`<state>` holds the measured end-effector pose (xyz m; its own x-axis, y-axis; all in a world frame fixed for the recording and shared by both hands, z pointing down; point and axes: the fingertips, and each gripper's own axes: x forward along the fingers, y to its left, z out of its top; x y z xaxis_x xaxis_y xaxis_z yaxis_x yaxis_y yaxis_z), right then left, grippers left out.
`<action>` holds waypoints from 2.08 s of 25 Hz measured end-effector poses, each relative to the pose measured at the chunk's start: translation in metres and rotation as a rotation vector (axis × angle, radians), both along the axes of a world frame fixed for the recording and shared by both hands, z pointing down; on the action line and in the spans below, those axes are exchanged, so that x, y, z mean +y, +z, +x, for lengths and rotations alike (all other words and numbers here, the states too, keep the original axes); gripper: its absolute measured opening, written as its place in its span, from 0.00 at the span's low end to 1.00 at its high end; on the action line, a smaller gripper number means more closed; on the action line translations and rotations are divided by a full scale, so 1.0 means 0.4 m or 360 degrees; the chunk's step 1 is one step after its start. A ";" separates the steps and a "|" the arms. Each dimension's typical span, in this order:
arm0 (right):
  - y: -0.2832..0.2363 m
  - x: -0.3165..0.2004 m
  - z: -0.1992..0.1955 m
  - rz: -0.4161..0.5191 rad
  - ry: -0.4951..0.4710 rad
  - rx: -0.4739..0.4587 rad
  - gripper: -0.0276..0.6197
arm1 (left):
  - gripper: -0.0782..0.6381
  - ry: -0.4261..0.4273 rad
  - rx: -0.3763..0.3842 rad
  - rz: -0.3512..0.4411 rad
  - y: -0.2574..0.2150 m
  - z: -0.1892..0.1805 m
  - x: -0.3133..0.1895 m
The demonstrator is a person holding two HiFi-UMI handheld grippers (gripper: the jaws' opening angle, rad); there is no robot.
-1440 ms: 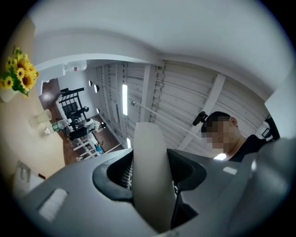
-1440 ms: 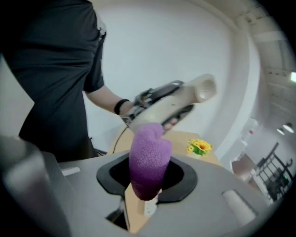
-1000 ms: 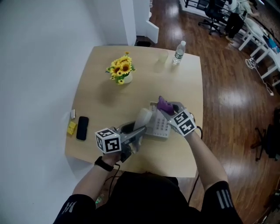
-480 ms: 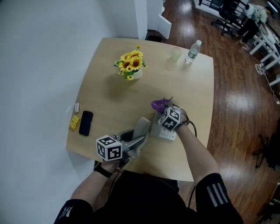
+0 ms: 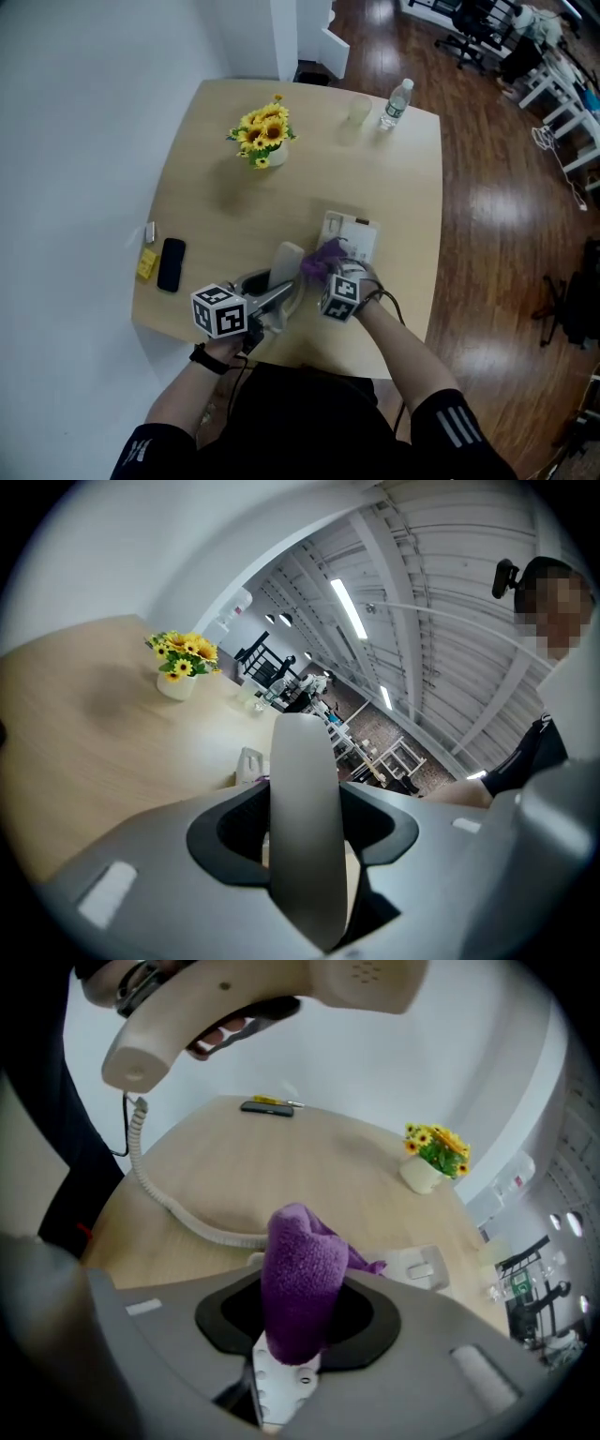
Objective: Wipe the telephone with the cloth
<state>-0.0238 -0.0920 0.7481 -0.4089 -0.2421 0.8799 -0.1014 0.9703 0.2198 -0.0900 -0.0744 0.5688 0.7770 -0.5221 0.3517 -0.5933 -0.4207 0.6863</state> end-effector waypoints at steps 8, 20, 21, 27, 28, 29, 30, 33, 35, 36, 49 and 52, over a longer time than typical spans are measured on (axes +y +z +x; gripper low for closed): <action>0.041 0.114 -0.022 -0.0124 -0.0002 -0.0018 0.25 | 0.41 0.0011 -0.0017 0.0007 -0.004 0.013 0.003; -0.145 0.220 0.038 -0.1117 0.0565 -0.0880 0.24 | 0.41 0.0030 -0.0224 -0.0077 0.103 0.059 -0.024; -0.168 0.215 0.069 -0.1072 0.0632 -0.0948 0.24 | 0.41 0.0027 -0.0261 -0.0083 0.119 0.068 -0.039; -0.283 0.196 0.265 -0.0874 0.0995 -0.1278 0.25 | 0.41 -0.0084 -0.0460 -0.0102 0.214 0.149 -0.157; -0.299 0.196 0.290 -0.0828 0.1018 -0.1296 0.25 | 0.41 -0.0097 -0.0521 -0.0094 0.232 0.159 -0.176; -0.315 0.196 0.313 -0.0784 0.1041 -0.1317 0.25 | 0.41 -0.0109 -0.0585 -0.0084 0.250 0.167 -0.194; -0.332 0.193 0.336 -0.0746 0.1072 -0.1346 0.25 | 0.41 -0.0121 -0.0640 -0.0076 0.266 0.174 -0.209; -0.378 0.183 0.398 -0.0688 0.1209 -0.1461 0.25 | 0.41 -0.0167 -0.0735 -0.0080 0.302 0.196 -0.241; -0.398 0.181 0.427 -0.0666 0.1268 -0.1506 0.25 | 0.41 -0.0192 -0.0791 -0.0089 0.316 0.209 -0.254; -0.403 0.182 0.437 -0.0657 0.1282 -0.1514 0.25 | 0.41 -0.0207 -0.0826 -0.0099 0.324 0.212 -0.259; -0.395 0.194 0.466 -0.0672 0.1331 -0.1531 0.25 | 0.41 -0.0338 -0.1066 -0.0136 0.355 0.241 -0.303; -0.407 0.190 0.461 -0.0663 0.1315 -0.1536 0.25 | 0.42 -0.0343 -0.1068 -0.0205 0.376 0.231 -0.294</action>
